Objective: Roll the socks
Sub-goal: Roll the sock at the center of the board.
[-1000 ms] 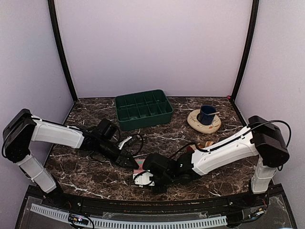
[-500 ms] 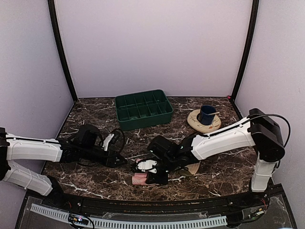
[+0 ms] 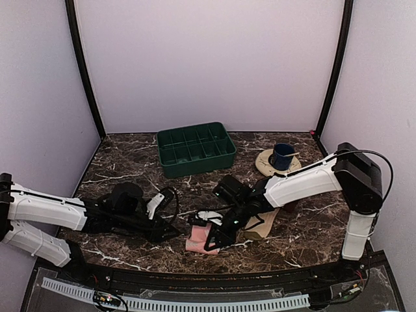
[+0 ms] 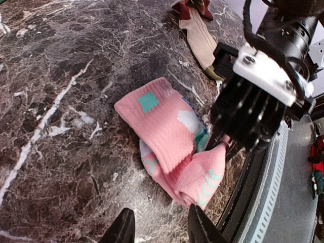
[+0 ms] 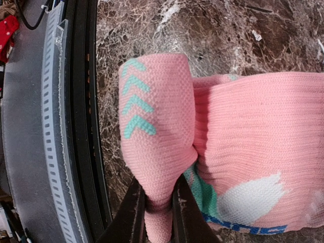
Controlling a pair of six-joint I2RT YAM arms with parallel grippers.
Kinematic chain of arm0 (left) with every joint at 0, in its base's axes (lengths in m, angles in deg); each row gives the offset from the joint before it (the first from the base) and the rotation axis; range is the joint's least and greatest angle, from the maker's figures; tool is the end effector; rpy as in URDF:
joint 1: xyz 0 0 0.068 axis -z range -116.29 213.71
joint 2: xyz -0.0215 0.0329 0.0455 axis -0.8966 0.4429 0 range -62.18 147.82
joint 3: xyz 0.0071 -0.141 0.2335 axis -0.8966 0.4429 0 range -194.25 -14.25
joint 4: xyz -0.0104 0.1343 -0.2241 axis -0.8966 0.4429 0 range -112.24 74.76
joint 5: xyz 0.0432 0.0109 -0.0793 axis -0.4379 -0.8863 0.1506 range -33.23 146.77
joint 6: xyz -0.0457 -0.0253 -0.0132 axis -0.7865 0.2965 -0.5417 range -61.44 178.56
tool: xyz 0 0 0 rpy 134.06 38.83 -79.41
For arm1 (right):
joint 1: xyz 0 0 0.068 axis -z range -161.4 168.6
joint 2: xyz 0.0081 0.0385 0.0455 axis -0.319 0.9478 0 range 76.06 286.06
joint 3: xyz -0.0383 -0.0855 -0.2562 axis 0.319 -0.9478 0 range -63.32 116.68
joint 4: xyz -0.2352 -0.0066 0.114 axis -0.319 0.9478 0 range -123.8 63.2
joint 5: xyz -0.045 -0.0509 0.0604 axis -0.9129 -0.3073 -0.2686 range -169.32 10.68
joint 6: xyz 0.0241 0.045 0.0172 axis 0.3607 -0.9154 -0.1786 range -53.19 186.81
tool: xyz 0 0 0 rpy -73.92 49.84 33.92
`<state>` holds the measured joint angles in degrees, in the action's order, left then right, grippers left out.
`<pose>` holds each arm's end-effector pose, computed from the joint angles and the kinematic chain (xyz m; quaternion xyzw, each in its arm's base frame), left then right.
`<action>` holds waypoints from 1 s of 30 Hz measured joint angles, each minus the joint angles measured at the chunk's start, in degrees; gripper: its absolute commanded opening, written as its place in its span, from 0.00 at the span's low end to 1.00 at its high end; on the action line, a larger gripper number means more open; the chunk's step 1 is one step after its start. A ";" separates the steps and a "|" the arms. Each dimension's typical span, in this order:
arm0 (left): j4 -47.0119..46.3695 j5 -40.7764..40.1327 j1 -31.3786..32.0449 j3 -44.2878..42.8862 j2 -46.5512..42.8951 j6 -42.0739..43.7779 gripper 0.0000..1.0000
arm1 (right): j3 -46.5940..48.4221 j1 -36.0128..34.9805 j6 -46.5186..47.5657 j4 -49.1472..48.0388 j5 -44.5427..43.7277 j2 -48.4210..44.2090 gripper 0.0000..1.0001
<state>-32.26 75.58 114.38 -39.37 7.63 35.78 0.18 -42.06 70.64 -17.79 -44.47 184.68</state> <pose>0.1393 -0.1882 0.1704 0.2842 0.8297 -0.3899 0.2807 0.1633 0.3320 0.1420 -0.5562 0.7417 0.3681 0.0713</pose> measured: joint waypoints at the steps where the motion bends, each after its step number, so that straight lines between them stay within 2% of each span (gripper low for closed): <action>1: -0.20 -0.33 0.74 0.00 0.46 0.39 0.39 | -0.33 0.48 -0.55 -0.15 1.33 0.09 0.01; 13: -2.51 -3.21 7.43 0.00 1.33 6.93 0.46 | -2.82 4.48 -5.46 -2.60 11.91 1.36 0.01; 20: -2.82 -5.35 11.82 -2.82 5.29 12.37 0.48 | -3.23 5.11 -6.71 -2.86 14.27 1.86 0.01; 30: -2.49 -12.87 18.05 -9.44 11.47 22.58 0.48 | -3.56 5.22 -7.15 -2.73 15.08 1.86 0.01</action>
<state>-34.75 62.71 132.44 -48.81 19.10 58.35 -3.38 -36.84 63.49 -20.52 -29.38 186.53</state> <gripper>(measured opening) 0.482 0.103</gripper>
